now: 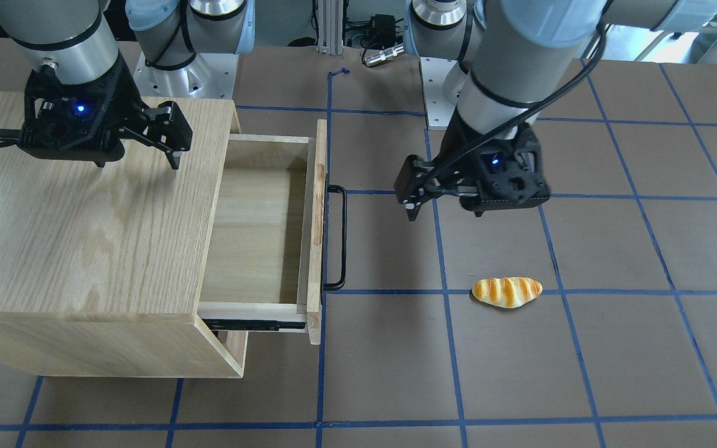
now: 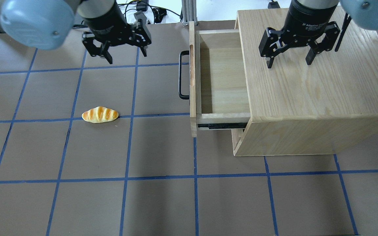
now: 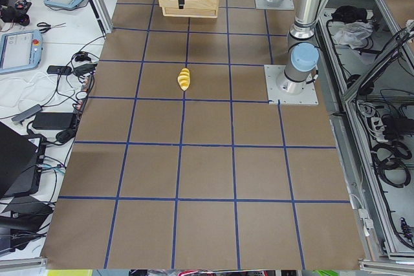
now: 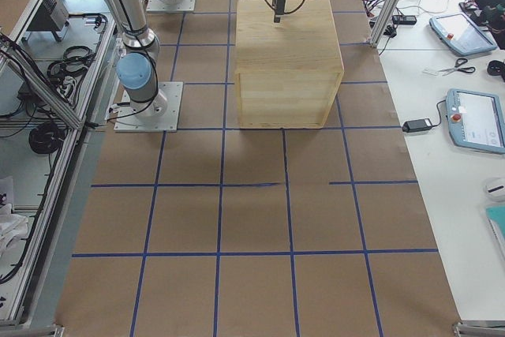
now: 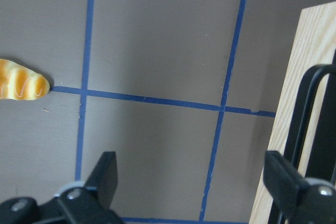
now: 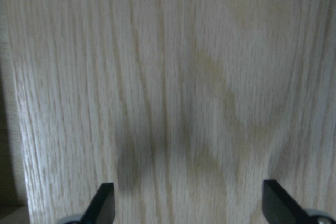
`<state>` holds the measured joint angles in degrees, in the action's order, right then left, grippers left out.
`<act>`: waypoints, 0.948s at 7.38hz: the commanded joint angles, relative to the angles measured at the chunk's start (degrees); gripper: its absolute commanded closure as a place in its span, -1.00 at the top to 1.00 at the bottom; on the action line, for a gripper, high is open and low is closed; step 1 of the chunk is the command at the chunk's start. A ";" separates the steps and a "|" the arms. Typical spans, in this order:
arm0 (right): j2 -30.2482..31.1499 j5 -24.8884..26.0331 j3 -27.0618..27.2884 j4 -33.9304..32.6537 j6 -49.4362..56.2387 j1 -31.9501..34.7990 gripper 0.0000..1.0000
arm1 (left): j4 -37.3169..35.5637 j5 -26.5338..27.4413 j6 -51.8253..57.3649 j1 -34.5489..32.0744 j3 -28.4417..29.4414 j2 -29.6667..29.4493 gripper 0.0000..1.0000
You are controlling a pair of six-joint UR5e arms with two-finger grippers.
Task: Open upper drawer
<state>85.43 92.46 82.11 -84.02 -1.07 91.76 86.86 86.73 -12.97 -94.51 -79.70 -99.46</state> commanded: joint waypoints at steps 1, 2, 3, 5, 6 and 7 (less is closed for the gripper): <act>0.00 0.00 -0.02 0.00 -0.07 0.00 1.00 | 4.97 0.80 9.06 7.64 1.04 3.21 1.00; 0.00 0.00 -0.02 0.00 -0.07 0.00 1.00 | 6.37 5.42 10.67 10.63 0.77 4.09 1.00; 0.00 0.00 -0.02 0.00 -0.07 0.00 1.00 | 6.74 7.12 12.52 11.27 -0.19 5.32 1.00; 0.00 0.00 -0.02 0.00 -0.07 0.00 1.00 | 5.08 6.61 11.58 10.67 -2.99 5.95 1.00; 0.00 0.00 -0.02 0.00 0.02 -0.09 1.00 | 3.94 6.61 11.65 10.66 -3.70 5.95 1.00; 0.00 0.00 0.07 0.00 0.02 0.00 1.00 | 3.67 6.52 11.66 10.58 -3.71 5.95 1.00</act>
<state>85.43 92.46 82.12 -84.02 -1.09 91.73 91.27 93.32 -1.28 -83.85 -82.91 -93.59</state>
